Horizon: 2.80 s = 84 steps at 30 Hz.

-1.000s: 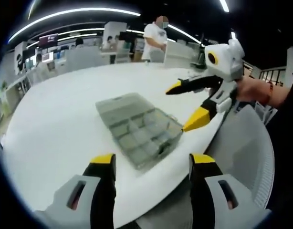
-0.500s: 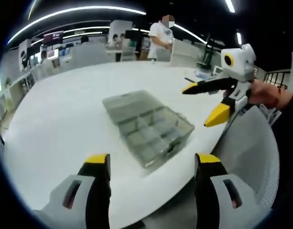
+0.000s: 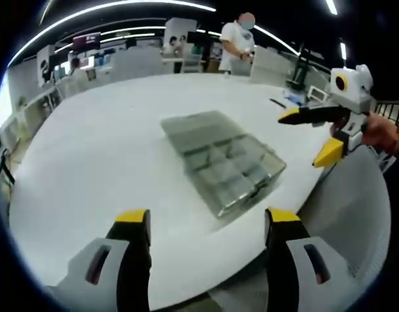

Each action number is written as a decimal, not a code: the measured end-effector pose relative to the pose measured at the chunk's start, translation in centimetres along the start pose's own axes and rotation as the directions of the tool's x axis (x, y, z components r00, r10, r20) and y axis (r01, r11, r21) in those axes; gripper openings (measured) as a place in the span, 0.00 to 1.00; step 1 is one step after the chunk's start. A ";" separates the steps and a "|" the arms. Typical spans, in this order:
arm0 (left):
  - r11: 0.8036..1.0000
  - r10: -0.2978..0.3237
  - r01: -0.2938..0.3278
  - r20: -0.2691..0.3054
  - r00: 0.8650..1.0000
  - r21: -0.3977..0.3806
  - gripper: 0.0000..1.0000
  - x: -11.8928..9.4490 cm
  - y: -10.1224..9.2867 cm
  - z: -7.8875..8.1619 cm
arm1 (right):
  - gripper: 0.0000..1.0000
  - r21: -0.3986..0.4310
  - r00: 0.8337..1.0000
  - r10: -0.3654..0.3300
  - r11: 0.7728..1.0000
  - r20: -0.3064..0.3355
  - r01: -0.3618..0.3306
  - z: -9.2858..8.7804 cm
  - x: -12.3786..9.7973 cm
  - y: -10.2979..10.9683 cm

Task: Insert the divider into the dual guide fixture by aligning both edges with the guide slots and pushing it downward to the bottom, including one-sided entry, uneven engagement, binding, and posture correction.

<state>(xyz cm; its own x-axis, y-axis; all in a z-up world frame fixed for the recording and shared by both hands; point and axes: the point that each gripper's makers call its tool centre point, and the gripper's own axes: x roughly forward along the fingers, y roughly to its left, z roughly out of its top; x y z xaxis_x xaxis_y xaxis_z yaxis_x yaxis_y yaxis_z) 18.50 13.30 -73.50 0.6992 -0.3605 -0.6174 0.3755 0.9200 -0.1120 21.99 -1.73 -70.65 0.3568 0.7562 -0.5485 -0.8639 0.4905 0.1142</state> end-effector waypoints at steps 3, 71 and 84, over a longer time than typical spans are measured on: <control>1.000 0.018 -0.017 -0.037 0.999 0.026 0.70 -0.1 0.7 -0.7 | 0.81 0.009 1.000 0.007 1.000 0.011 -0.007 0.1 0.0 0.1; 0.944 0.249 -0.274 -0.148 0.957 -0.182 0.66 2.1 9.3 -5.0 | 0.76 0.086 1.000 0.019 0.996 -0.023 -0.017 -0.9 0.9 -0.1; 0.930 0.282 -0.307 -0.143 0.949 -0.201 0.58 2.8 10.5 -4.6 | 0.73 0.098 1.000 0.021 0.995 -0.021 -0.019 -0.9 1.2 -0.1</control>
<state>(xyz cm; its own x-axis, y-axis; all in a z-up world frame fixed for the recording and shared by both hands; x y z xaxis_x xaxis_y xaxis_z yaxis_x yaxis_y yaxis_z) 21.56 22.63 -80.01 0.6821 -0.0605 -0.7287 0.0123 0.9974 -0.0714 22.15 -1.27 -72.01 0.3312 0.7573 -0.5629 -0.8317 0.5160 0.2048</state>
